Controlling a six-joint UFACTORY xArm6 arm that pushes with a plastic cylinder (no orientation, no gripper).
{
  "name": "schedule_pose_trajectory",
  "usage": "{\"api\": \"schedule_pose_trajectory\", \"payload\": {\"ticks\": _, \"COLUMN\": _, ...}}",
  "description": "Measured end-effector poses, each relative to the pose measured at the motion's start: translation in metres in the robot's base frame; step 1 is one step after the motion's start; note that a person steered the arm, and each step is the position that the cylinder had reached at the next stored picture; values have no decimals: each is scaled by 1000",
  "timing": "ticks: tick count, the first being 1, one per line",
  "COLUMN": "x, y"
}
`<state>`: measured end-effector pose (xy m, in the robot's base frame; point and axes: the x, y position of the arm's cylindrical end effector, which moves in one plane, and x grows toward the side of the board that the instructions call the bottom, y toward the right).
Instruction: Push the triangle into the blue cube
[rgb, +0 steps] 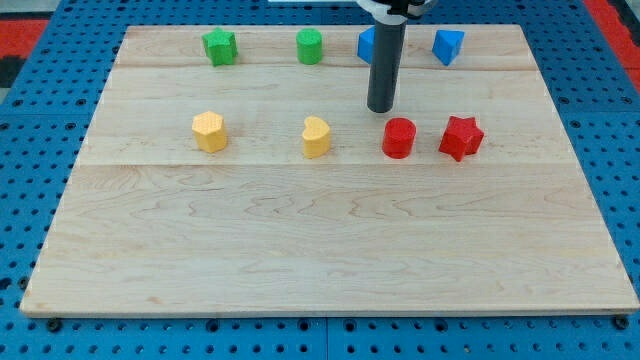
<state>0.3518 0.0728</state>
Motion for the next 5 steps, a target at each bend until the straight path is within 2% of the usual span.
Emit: {"api": "schedule_pose_trajectory", "payload": {"ticks": 5, "x": 0, "y": -2}}
